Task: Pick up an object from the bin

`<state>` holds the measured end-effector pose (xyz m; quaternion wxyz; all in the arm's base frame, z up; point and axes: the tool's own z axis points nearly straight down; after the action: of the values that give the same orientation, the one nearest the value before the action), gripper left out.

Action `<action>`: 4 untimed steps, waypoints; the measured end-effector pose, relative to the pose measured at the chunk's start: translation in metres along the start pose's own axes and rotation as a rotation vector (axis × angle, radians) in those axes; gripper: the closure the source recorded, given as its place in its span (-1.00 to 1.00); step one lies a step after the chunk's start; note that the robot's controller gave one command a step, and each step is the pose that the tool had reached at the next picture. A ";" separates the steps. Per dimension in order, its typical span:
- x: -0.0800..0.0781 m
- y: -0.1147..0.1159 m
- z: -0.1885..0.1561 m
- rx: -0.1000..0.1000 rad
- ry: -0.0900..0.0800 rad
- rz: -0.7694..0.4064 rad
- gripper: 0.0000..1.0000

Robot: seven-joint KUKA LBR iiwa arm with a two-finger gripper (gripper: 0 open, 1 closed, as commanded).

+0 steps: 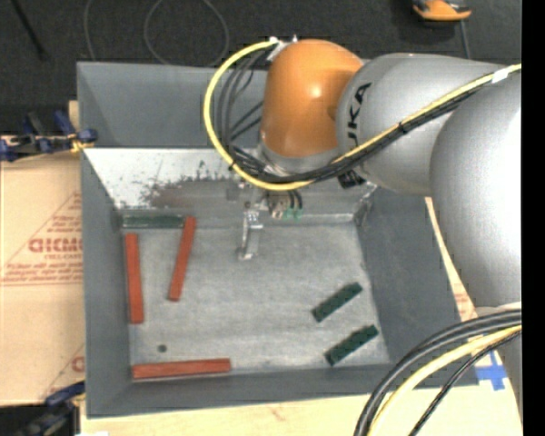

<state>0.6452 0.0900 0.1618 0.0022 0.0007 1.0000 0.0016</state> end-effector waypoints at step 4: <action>0.069 0.129 0.091 0.000 0.003 -0.705 1.00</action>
Offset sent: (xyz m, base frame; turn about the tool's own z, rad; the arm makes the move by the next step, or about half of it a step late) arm -0.0119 0.0511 -0.0918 -0.2918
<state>0.5765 0.2196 0.0713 0.0012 -0.3446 0.9388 0.0005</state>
